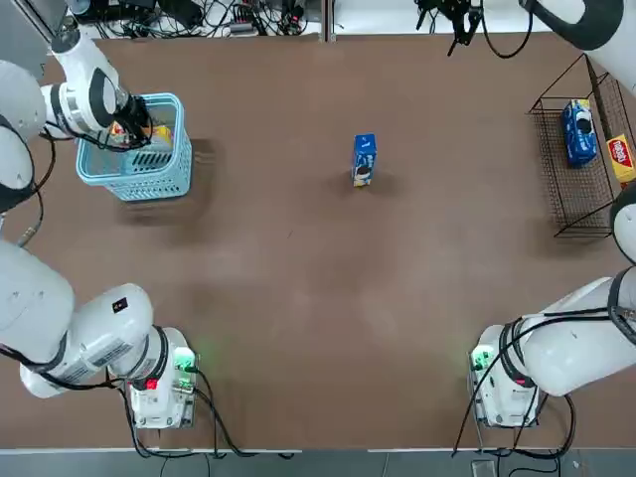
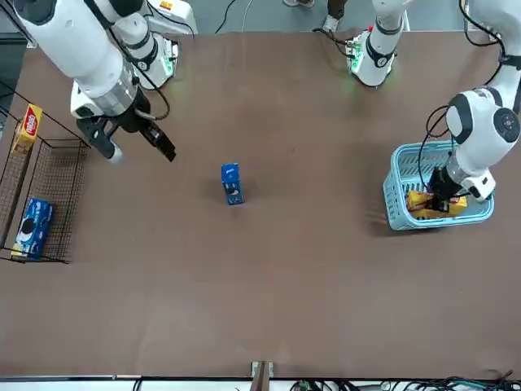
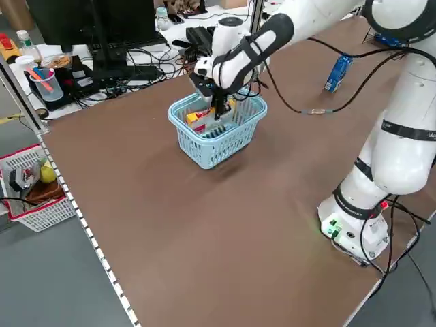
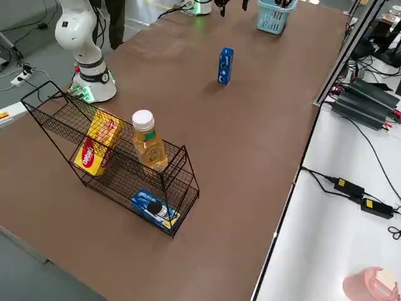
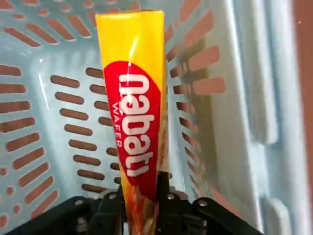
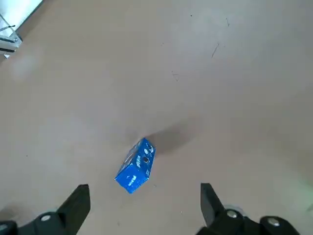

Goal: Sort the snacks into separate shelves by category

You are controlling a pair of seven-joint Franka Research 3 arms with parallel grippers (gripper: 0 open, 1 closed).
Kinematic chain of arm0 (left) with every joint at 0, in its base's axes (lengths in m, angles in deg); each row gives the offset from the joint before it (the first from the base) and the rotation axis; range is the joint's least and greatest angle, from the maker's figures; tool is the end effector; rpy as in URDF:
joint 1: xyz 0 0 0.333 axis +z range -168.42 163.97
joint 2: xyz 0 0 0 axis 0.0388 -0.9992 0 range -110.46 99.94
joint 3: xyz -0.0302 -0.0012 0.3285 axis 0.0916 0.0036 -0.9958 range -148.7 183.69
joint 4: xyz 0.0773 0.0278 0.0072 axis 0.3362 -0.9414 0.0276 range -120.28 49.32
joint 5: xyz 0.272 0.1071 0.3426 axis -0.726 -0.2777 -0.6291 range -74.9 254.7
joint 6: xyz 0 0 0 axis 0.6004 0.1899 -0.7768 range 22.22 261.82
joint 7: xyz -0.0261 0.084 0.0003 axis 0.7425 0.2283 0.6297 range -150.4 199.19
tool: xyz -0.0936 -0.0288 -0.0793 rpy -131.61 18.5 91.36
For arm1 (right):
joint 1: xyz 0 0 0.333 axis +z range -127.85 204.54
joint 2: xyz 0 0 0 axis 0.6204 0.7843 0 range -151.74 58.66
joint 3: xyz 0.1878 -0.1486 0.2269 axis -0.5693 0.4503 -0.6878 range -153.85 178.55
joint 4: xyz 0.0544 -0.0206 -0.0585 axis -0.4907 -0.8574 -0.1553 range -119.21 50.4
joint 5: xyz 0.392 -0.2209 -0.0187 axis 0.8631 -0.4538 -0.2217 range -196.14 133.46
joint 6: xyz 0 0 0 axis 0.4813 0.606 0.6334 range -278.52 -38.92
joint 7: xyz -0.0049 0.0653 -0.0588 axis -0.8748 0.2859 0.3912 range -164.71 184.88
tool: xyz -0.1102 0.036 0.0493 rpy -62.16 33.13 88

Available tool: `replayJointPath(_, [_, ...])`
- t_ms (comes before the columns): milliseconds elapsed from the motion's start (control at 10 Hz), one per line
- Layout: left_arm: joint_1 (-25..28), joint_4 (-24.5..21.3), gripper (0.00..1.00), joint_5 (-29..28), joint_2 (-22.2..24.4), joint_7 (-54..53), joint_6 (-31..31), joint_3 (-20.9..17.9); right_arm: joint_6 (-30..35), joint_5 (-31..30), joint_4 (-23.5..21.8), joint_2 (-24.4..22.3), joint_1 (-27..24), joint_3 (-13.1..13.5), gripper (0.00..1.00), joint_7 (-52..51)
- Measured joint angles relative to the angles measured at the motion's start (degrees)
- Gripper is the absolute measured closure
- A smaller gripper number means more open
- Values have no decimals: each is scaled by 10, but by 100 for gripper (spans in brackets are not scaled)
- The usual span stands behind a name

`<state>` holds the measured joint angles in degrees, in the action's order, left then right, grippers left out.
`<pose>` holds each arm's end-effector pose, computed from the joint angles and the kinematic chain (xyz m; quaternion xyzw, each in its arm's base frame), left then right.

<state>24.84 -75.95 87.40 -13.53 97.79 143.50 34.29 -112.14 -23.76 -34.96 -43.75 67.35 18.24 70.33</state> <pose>0.5684 0.1007 0.2479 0.7537 0.6547 0.0453 0.0368 0.5844 0.2669 0.5842 -0.9432 0.3247 0.0187 0.0679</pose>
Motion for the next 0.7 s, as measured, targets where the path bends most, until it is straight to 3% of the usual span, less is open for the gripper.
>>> replayJointPath(400, [1,6,75,0,53,0,-62,0,-3,0,2,1,5,-3,0,64])
replayJointPath(700, [1,48,75,0,85,1,-166,0,-4,0,2,7,19,-4,0,120])
